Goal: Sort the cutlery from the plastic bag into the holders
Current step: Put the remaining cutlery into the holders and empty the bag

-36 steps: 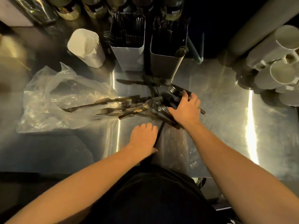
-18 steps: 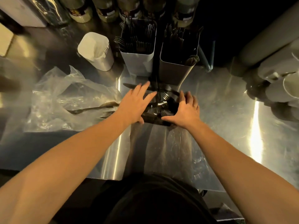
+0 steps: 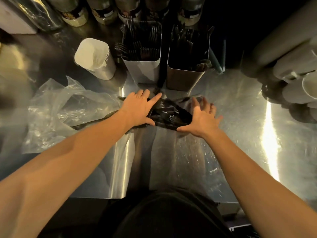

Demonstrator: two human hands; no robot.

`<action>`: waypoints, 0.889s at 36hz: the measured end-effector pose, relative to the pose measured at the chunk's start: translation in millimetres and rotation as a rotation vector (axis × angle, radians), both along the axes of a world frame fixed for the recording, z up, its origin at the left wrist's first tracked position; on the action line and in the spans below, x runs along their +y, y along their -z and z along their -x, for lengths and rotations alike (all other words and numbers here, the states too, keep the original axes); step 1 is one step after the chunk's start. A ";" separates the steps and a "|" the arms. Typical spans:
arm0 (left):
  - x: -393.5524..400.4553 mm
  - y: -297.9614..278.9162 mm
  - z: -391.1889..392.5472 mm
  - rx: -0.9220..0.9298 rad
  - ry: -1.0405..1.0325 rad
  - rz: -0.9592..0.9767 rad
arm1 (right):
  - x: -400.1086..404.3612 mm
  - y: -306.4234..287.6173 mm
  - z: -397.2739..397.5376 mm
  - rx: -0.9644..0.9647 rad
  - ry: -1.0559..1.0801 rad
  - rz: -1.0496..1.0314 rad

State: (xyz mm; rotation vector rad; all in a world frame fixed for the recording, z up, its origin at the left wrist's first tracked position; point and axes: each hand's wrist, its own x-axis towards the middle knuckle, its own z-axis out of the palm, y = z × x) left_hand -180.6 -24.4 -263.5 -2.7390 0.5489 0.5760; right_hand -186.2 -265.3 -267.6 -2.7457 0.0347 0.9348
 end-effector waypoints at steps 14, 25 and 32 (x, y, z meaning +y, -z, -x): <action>2.8 9.6 7.3 0.181 -0.402 0.515 | 24.8 27.7 41.7 -0.250 0.117 -0.169; -1.0 8.8 -0.7 0.154 -0.512 0.675 | 16.6 33.0 41.9 -0.398 0.103 -0.303; 5.1 8.2 7.0 0.145 -0.476 0.626 | 12.4 40.9 49.4 -0.382 0.278 -0.177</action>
